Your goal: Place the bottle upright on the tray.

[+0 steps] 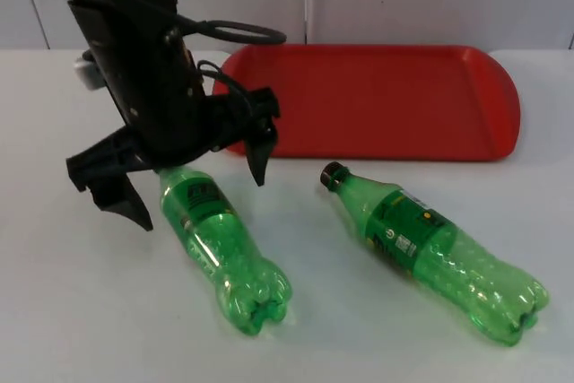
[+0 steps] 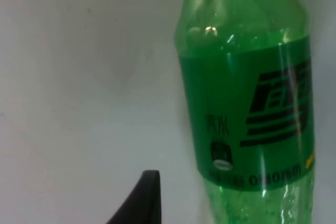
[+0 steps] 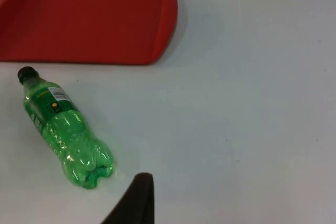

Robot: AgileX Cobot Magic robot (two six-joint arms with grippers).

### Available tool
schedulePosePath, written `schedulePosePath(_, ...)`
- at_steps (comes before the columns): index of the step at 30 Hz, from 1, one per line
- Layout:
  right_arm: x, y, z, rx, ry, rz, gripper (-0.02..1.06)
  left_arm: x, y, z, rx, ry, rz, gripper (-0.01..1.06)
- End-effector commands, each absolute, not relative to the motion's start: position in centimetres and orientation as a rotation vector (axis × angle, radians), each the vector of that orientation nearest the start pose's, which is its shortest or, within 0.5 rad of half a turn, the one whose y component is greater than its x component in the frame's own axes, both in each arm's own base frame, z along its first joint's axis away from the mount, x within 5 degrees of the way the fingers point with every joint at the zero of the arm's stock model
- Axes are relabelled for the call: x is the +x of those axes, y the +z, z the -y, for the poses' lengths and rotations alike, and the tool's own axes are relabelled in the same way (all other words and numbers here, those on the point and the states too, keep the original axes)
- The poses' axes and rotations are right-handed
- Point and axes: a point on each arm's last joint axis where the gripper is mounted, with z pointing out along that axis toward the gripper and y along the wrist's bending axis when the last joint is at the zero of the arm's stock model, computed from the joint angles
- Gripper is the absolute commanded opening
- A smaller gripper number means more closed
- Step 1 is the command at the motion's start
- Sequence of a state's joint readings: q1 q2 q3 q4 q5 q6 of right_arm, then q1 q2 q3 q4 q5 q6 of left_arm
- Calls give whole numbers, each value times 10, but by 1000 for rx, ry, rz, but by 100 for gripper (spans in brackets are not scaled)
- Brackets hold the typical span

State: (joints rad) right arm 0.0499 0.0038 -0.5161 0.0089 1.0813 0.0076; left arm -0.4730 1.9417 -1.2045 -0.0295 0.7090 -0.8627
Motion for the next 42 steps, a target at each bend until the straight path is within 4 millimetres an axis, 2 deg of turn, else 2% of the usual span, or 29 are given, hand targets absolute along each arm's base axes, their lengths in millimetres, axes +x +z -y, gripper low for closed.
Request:
schedulePosePath(1,-7,280,-1,-35,51,-2047,105,332,146,175,-631,-269,-2894,105)
schedulePosePath(17,-7,280,-1,-35,51,-2047,105,350,122,163,-738,-246,-2881,105)
schedulePosePath(22,-7,280,-1,-35,51,-2047,105,355,117,166,-770,-286,-2857,105)
schedulePosePath(42,-7,280,-1,-35,51,-2047,105,356,93,168,-850,-279,-2877,105)
